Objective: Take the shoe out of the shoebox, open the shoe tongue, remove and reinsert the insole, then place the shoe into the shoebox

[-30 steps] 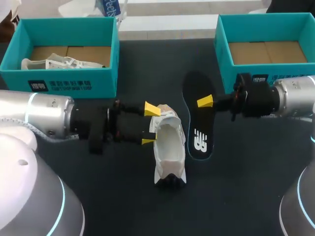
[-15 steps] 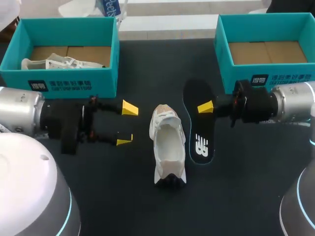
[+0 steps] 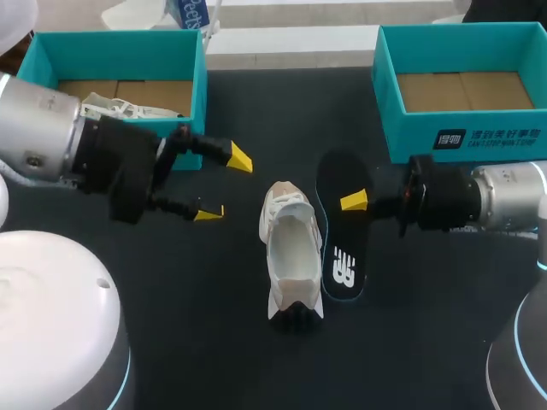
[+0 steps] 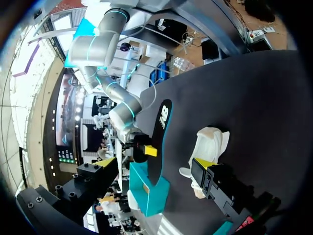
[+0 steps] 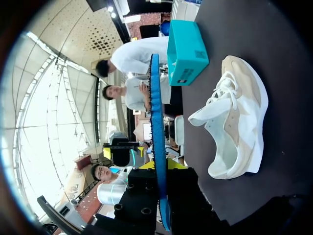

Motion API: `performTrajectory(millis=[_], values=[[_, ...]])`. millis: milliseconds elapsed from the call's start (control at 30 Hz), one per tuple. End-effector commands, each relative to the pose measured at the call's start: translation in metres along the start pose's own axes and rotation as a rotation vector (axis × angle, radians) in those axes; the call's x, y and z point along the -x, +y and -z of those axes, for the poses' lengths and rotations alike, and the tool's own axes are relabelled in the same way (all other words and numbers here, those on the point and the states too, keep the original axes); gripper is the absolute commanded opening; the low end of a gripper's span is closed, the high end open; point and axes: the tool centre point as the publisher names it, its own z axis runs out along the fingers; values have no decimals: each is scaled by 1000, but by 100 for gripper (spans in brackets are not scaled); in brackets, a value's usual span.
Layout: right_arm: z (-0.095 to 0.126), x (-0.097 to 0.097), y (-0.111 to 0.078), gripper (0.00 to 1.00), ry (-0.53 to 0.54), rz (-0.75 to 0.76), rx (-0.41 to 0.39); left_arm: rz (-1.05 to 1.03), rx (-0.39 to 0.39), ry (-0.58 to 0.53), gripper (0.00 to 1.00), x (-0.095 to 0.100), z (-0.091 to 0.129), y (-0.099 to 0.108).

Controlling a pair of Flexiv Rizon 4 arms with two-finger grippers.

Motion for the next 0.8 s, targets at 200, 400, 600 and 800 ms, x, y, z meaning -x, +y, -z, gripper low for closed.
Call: performTrajectory(millis=[200, 400, 600, 800], values=[[-4, 3, -2, 0, 0, 3, 5, -6, 129, 612, 100, 6, 1, 11], [-7, 4, 4, 0, 3, 4, -16, -6, 129, 612, 100, 6, 1, 11], [-13, 4, 10, 0, -4, 9, -27, -6, 129, 612, 100, 6, 1, 11], [-24, 5, 15, 0, -9, 11, -48, 45, 156, 669, 100, 12, -4, 16]])
